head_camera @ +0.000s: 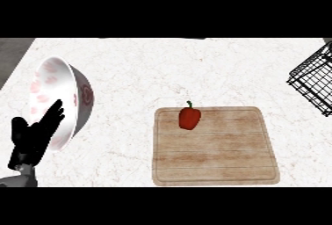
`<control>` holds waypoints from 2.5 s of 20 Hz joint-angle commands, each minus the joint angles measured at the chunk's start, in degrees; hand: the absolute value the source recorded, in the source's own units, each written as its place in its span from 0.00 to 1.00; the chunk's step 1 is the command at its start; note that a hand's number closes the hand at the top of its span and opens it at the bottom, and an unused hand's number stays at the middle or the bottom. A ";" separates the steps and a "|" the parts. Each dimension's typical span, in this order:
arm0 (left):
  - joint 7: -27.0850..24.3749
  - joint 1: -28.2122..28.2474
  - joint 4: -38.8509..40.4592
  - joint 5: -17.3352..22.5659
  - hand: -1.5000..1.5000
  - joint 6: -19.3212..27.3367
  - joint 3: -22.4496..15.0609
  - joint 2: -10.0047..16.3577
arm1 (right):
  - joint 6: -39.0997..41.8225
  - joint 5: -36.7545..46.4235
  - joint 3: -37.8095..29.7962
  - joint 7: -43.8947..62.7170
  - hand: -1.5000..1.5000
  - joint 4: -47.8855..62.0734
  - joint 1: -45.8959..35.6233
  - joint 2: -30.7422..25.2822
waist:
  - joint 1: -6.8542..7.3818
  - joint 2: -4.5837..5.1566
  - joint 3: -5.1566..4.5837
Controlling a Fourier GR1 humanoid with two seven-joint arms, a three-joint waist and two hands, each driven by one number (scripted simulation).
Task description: Pick the squash from the cutting board and place it in the tiered basket
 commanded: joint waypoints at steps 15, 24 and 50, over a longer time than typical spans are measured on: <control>0.42 -0.55 0.80 -0.10 0.50 0.15 -0.46 -1.29 | 25.62 13.38 11.94 -11.14 1.00 9.62 -6.06 -12.46 | 0.01 -0.33 0.11; 0.57 0.84 -1.47 0.53 0.50 -1.12 0.59 0.54 | 34.62 8.41 6.87 -6.14 1.00 14.53 -5.01 -12.13 | 0.45 -0.31 0.21; -1.01 4.42 -0.22 0.05 0.50 -0.33 2.16 0.05 | 17.34 -4.53 -6.05 12.33 0.00 -1.03 -5.55 -15.70 | -4.03 -2.53 0.00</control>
